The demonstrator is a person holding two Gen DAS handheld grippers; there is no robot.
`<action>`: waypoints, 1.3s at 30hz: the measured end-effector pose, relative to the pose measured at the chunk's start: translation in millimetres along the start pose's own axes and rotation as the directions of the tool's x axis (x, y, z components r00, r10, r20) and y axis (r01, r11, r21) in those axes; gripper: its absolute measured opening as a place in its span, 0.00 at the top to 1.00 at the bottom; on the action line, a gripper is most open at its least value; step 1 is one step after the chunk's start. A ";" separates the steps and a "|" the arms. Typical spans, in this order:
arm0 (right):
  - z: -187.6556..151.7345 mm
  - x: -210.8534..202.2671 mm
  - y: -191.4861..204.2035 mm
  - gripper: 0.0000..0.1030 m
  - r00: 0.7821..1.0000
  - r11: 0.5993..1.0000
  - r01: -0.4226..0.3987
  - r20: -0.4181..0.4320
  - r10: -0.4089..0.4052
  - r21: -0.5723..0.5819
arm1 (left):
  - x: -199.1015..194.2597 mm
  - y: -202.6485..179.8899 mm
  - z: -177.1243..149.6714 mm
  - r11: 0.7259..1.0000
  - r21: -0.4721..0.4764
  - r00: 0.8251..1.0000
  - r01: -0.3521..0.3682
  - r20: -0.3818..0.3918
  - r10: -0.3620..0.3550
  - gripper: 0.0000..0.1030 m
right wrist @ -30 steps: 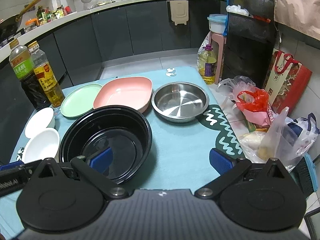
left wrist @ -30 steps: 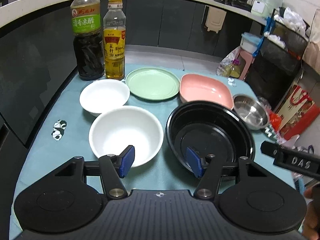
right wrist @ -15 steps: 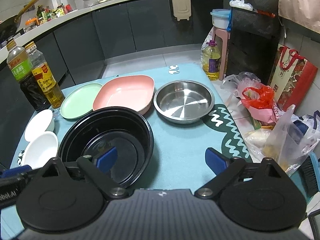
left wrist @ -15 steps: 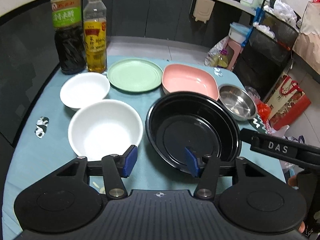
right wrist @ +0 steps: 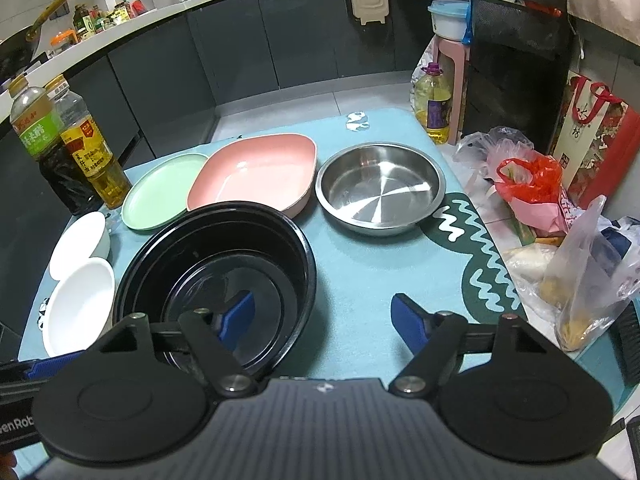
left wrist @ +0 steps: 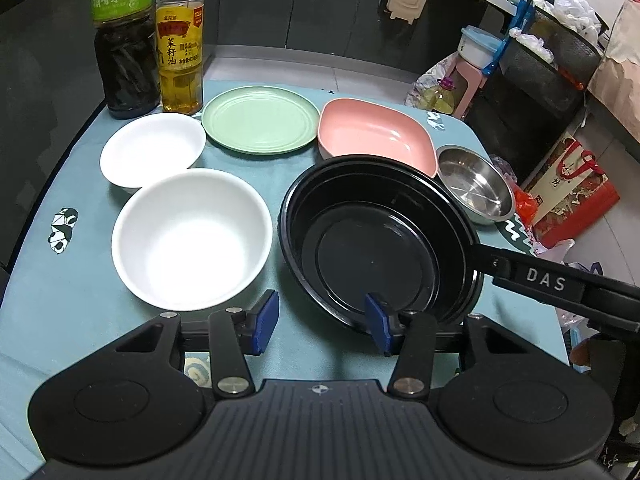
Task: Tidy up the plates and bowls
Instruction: 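Close both grippers on the rim of the black bowl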
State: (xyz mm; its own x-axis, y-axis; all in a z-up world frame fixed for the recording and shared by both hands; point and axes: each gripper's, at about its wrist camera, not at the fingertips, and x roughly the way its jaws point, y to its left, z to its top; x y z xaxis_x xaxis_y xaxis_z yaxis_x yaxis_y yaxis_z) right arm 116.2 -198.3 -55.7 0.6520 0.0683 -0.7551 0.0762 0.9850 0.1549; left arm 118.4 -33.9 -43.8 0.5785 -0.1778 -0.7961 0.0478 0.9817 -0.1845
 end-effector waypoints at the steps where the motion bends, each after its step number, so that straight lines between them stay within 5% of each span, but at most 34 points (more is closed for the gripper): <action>1: 0.1 -0.2 -0.3 0.40 1.000 1.000 0.001 0.001 -0.001 0.001 | 0.2 0.0 0.0 1.000 -0.001 1.000 0.000 -0.001 0.000 0.57; 23: 4.0 16.5 2.7 0.40 1.000 1.000 0.000 -0.028 0.000 0.000 | 32.4 10.4 10.0 0.997 -0.075 0.997 -0.013 -0.081 0.007 0.60; 27: 6.6 25.1 3.3 0.41 0.999 1.000 0.006 -0.039 -0.005 0.002 | 39.2 10.1 10.8 0.997 -0.074 0.996 0.008 -0.089 -0.015 0.76; 29: 6.2 31.4 4.9 0.51 0.999 1.000 0.002 -0.054 -0.002 -0.009 | 39.1 8.4 9.8 0.998 -0.058 0.996 0.014 -0.085 -0.019 0.81; 31: 4.4 36.4 4.8 0.79 0.996 1.000 -0.015 -0.084 0.014 -0.008 | 37.5 5.8 8.0 0.999 -0.034 0.997 0.011 -0.076 -0.014 0.83; 32: 3.0 37.7 3.7 0.84 0.995 1.000 -0.028 -0.100 0.028 0.000 | 36.7 5.1 7.5 1.000 -0.026 0.997 0.008 -0.075 -0.010 0.83; 39: -5.1 20.8 -0.5 0.84 0.996 1.000 -0.025 -0.084 0.026 0.008 | 29.2 2.5 0.1 0.999 0.007 0.996 0.033 -0.080 -0.032 0.83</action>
State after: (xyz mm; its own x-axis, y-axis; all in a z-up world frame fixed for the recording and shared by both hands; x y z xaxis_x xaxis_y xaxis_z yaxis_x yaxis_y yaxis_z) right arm 125.9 -196.6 -74.8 0.5883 0.1066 -0.8016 0.0660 0.9816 0.1790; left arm 135.5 -36.6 -67.4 0.5101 -0.2142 -0.8330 0.0721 0.9757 -0.2067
